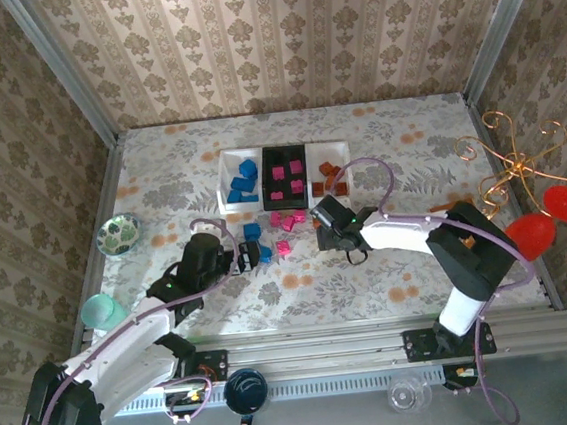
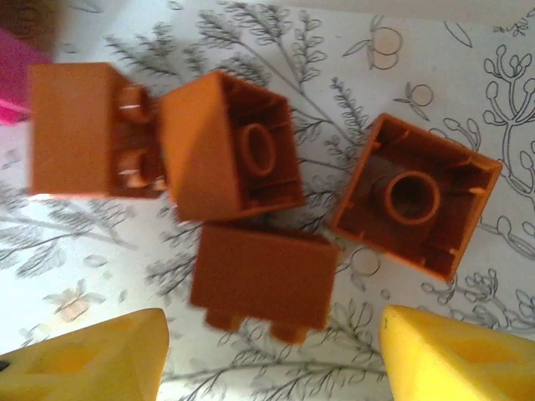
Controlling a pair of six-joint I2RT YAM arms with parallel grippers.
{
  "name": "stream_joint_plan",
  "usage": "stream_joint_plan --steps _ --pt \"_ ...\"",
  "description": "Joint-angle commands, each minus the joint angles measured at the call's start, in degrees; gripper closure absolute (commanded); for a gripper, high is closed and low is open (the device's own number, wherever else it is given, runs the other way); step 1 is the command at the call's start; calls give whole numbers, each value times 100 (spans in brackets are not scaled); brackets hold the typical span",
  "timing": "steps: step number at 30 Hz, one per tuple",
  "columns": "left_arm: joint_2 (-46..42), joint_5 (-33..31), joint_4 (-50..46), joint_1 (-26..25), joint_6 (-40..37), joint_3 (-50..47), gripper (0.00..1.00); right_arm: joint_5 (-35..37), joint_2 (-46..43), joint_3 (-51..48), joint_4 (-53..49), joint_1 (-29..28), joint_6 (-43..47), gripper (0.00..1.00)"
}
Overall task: Sort the legos into containers by color
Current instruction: Pick up the lego from the center of the table.
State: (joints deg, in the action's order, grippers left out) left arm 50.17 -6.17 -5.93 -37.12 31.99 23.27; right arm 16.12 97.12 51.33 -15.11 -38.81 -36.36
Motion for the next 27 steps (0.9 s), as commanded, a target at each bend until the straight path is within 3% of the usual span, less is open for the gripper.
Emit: stream_joint_plan --steps 1,9,15,20,24,27 --pt "-37 46 -4 56 62 3 0 195 176 221 193 70 -169 33" --pt "-49 73 -4 74 80 2 0 405 420 329 287 102 -232 47" --pt "-53 92 -39 81 71 2 0 271 267 223 290 67 -183 62" --pt "-55 101 -5 83 80 -24 0 -32 -513 -197 137 -66 -131 69" --pt "-26 118 44 83 62 -33 0 -399 -1398 -361 -44 -173 48 70" --pt "23 134 108 91 53 -24 0 -263 -1937 -90 -285 -165 363 70"
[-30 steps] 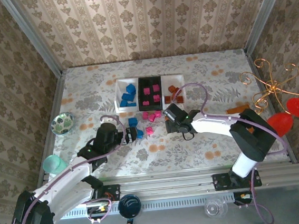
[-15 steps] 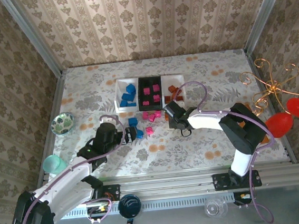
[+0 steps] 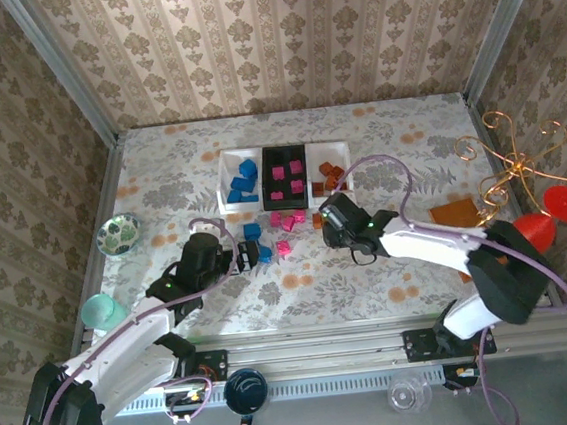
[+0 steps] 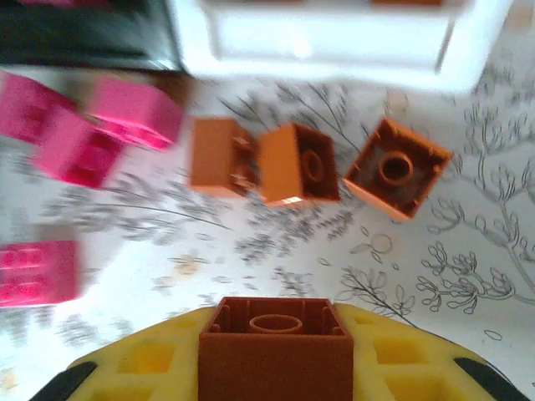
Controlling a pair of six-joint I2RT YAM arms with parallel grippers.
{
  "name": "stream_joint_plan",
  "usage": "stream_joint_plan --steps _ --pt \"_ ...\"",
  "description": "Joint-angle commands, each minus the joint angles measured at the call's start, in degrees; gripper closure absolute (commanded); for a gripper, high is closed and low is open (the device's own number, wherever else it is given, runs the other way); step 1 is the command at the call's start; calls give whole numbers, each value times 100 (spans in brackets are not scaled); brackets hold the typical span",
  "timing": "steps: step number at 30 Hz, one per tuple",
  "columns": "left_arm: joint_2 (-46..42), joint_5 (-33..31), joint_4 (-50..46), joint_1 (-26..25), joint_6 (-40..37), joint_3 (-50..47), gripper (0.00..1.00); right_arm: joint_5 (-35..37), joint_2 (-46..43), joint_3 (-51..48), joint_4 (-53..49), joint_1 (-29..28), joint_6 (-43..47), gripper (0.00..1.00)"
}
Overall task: Sort the legos into containers by color
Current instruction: Pick up the lego from the center of the table, then place the lego in the container.
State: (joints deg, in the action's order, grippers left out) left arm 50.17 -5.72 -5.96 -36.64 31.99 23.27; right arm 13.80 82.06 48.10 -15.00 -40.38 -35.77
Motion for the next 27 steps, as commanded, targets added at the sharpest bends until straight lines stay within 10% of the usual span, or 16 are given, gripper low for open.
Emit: stream_joint_plan --steps 1,13,16,19,27 --pt "59 105 134 43 53 -8 0 25 -426 403 -354 22 413 70" --pt "254 335 -267 43 -84 339 0 188 2643 3365 -818 1350 622 70" --pt "345 449 -377 43 -172 443 0 133 3038 3852 -972 1436 734 53" --pt "584 560 -490 19 -277 566 1 120 2946 3892 -1000 1404 833 34" --pt "1572 167 -806 -695 -517 1044 7 28 1679 2565 -409 1167 754 31"
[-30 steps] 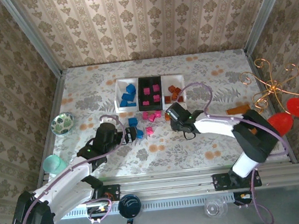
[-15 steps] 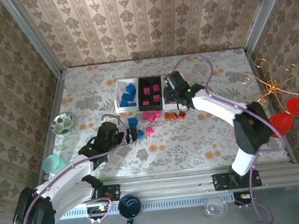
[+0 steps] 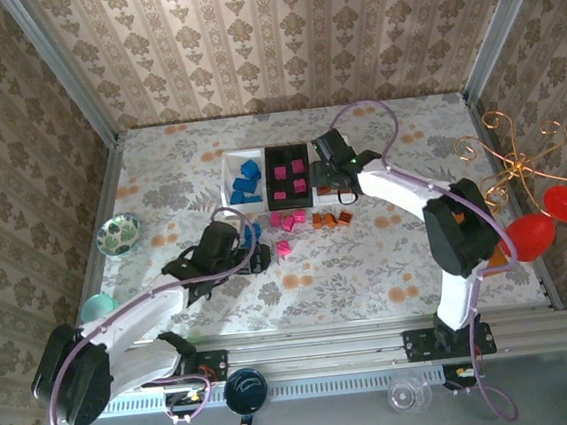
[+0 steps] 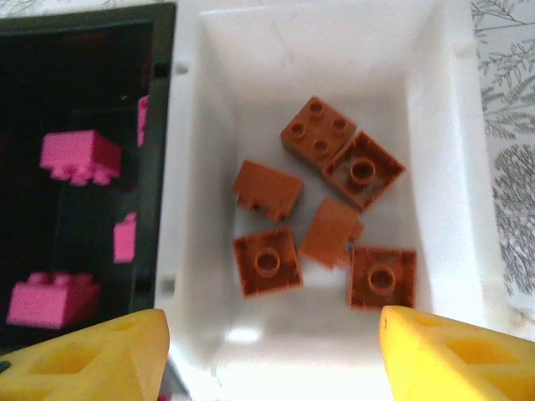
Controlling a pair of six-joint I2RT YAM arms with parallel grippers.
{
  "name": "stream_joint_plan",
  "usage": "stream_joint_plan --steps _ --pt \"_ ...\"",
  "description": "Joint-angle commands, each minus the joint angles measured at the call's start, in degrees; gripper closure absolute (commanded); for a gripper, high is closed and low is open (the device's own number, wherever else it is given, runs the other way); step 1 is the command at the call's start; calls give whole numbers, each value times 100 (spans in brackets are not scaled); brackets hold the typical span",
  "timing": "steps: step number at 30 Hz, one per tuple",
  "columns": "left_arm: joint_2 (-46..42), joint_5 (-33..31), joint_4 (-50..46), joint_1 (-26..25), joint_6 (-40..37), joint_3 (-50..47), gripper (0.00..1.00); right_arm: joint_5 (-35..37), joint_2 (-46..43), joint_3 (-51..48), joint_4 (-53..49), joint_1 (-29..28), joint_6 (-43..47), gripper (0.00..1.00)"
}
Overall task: Sort the legos into containers by color
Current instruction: Place the lego in the container, then pick up the lego from the center of the table.
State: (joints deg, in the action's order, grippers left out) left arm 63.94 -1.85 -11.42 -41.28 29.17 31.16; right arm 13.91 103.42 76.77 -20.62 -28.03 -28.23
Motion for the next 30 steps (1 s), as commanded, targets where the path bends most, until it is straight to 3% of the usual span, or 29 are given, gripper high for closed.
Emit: stream_joint_plan --steps 1,4,8,21,26,30 --pt "308 -334 -290 -335 -232 301 9 16 -592 -497 237 -87 -45 31" --pt "572 -498 -282 -424 -199 356 17 -43 -907 -930 408 -106 -186 31" --pt "1015 -600 -112 -424 -331 431 20 -76 -1192 -1227 495 -106 -260 31" --pt "2148 -712 459 -422 -689 856 38 -14 -1618 -1423 518 -97 -253 31" --pt "2219 -696 493 -425 -687 881 54 1 -1637 -1444 493 -97 -262 31" --pt "1666 -712 377 -498 -569 697 69 32 -1680 -1489 484 -91 -273 31"
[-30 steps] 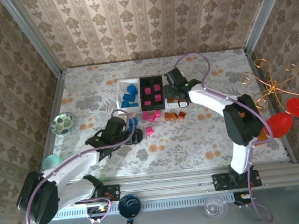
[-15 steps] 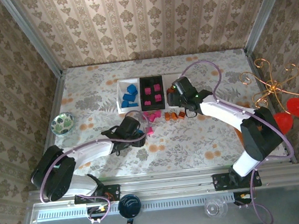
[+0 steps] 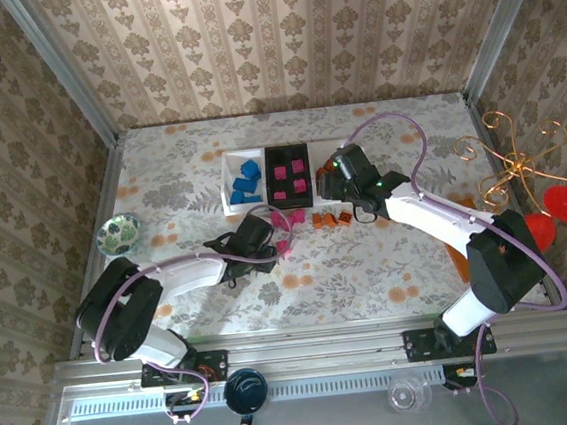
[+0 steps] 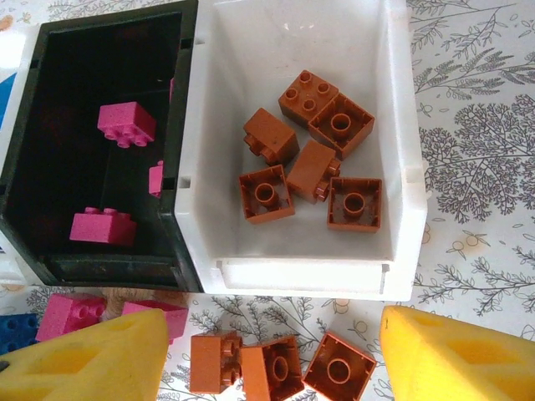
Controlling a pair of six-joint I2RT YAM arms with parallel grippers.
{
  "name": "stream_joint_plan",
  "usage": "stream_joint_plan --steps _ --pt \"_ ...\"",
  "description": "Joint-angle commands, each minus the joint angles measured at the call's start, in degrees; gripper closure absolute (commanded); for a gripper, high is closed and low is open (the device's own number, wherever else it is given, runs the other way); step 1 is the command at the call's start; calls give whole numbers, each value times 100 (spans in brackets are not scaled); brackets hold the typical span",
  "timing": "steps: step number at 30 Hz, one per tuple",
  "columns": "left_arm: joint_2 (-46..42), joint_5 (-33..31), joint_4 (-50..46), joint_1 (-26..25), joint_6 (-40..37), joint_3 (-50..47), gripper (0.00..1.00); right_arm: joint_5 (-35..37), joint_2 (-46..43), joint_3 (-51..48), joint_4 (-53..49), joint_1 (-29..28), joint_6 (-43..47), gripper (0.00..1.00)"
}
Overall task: Sort the legos into containers by color
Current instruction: Pick up the lego from the center of the table.
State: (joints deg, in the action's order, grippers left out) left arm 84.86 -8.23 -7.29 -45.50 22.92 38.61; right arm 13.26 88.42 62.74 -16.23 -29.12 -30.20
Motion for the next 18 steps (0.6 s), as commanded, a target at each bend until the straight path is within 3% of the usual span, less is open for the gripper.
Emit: stream_joint_plan --steps 1,6,9,13,18 --pt "-651 -58 -119 -106 99 -85 72 85 -192 -116 50 21 -88 31" --pt "-1776 27 -538 -24 193 88 74 -20 -288 -294 159 2 -153 31" --pt "-1872 263 -584 554 75 503 73 -43 -325 -416 184 -39 -180 31" --pt "-1196 646 -86 1404 -4 1163 74 -43 -393 -562 185 -168 -215 31" --pt "274 766 11 1876 -161 2368 74 -288 -658 -926 237 -370 -259 31"
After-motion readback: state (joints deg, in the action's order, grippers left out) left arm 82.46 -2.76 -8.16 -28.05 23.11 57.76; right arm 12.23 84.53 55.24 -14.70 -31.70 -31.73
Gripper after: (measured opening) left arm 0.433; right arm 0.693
